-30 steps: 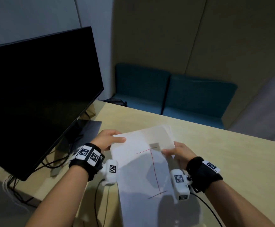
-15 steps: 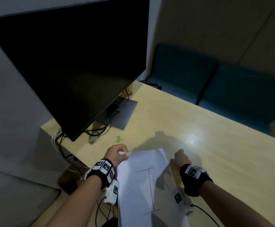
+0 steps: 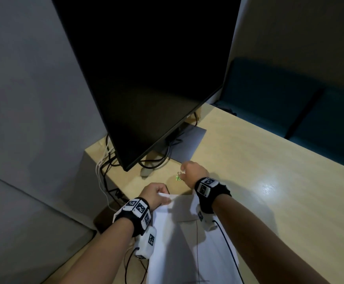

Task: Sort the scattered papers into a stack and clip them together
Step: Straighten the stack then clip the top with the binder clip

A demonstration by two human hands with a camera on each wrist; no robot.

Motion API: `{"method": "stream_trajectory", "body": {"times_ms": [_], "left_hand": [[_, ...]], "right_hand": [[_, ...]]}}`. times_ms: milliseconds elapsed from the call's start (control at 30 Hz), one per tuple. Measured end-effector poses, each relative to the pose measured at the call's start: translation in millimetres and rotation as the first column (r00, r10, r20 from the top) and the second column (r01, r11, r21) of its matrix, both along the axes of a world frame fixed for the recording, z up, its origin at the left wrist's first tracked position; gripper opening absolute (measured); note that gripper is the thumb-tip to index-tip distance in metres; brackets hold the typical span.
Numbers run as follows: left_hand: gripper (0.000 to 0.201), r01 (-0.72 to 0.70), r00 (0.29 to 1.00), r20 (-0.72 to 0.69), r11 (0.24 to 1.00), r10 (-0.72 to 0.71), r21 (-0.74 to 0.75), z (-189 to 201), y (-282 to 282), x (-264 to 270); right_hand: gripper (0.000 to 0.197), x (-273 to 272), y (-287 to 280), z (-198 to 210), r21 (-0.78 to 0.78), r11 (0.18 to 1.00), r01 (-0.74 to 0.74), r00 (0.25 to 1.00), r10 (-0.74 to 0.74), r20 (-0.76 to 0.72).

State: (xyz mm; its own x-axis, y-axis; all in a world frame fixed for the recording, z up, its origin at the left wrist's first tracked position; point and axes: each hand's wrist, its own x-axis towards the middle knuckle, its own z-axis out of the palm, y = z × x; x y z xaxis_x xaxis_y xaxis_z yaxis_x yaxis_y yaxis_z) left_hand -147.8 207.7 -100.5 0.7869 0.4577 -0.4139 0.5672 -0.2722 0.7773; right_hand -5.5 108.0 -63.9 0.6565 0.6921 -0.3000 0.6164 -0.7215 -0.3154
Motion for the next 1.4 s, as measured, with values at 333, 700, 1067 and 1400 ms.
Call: {"method": "stream_trajectory", "body": {"times_ms": [333,700,1067,1400], "left_hand": [[0.034,0.020,0.999,0.035,0.998,-0.022,0.059,11.5,2.2,15.6],[0.034,0.300,0.936,0.134,0.936,-0.326,0.185,116.0,-73.4,103.2],[0.028,0.522,0.779,0.124,0.746,-0.614,0.414,166.4,-173.9,178.1],[0.021,0.590,0.677,0.085,0.609,-0.731,0.530,176.6,-219.3,194.1]], "right_hand": [[0.014,9.8,-0.8,-4.5,0.102,0.987,0.123,0.989,-0.113,-0.097],[0.004,65.2,-150.2,122.0,0.123,0.979,0.160,0.987,-0.155,-0.044],[0.035,77.8,-253.8,169.9,0.043,0.958,0.283,0.950,-0.286,0.125],[0.031,74.9,-298.1,180.0,0.104,0.953,0.286,0.932,-0.302,0.200]]}}
